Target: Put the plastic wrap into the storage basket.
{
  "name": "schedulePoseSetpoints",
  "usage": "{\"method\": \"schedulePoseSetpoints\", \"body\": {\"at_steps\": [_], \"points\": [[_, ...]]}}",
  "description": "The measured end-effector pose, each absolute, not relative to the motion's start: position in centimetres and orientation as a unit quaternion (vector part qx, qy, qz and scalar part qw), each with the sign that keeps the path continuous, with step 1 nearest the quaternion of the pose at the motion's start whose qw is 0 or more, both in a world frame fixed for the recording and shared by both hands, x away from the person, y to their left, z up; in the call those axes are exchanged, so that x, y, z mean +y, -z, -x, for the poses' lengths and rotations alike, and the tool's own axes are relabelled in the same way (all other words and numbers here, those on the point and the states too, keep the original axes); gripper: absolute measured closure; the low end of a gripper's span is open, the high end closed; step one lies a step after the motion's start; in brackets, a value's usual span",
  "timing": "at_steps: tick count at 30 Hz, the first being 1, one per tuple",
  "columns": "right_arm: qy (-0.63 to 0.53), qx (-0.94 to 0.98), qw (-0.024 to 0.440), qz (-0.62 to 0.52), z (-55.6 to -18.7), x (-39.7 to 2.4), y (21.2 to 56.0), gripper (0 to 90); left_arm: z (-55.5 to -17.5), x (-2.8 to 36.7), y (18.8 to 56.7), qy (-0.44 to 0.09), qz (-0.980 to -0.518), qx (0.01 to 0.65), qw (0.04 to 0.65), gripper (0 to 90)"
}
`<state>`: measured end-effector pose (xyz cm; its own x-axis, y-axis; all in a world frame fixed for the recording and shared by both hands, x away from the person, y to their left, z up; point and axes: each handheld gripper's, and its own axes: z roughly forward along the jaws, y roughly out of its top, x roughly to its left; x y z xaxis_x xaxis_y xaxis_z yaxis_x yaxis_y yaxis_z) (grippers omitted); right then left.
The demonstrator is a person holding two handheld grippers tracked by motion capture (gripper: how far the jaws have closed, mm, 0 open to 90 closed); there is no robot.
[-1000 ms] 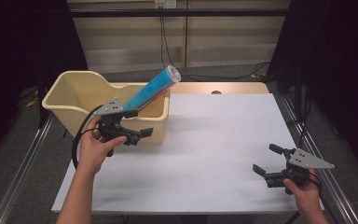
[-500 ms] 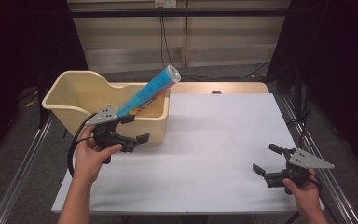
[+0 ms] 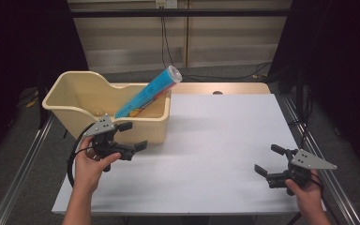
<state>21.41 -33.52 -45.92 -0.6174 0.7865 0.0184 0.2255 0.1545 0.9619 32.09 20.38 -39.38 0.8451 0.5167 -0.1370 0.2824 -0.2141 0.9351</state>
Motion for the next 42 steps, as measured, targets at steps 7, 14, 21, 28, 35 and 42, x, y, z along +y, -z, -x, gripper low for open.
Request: {"method": "schedulePoseSetpoints", "body": {"at_steps": [7, 14, 21, 28, 35, 42], "points": [[-0.545, 0.715, 0.258, -0.353, -21.4, -33.5, 45.9, 0.4, -31.7, 20.9, 40.2, -0.106, -0.771, 0.257, 0.573, 4.1], [-0.545, 0.715, 0.259, -0.354, -21.4, -33.5, 45.9, 0.5, -31.4, 21.2, 41.1, -0.105, -0.776, 0.254, 0.568, 4.0], [-0.546, 0.714, 0.259, -0.353, -21.4, -33.6, 45.9, 0.5, -31.1, 21.4, 41.8, -0.111, -0.781, 0.251, 0.561, 4.0], [-0.547, 0.713, 0.258, -0.354, -21.4, -33.6, 45.9, 0.4, -30.8, 21.9, 42.8, -0.113, -0.784, 0.246, 0.558, 4.1], [-0.546, 0.714, 0.259, -0.354, -21.4, -33.6, 45.9, 0.4, -30.4, 22.6, 43.7, -0.117, -0.786, 0.242, 0.556, 4.2], [-0.547, 0.713, 0.258, -0.354, -21.4, -33.6, 45.9, 0.4, -30.0, 23.2, 44.4, -0.120, -0.790, 0.239, 0.551, 4.1]]}}
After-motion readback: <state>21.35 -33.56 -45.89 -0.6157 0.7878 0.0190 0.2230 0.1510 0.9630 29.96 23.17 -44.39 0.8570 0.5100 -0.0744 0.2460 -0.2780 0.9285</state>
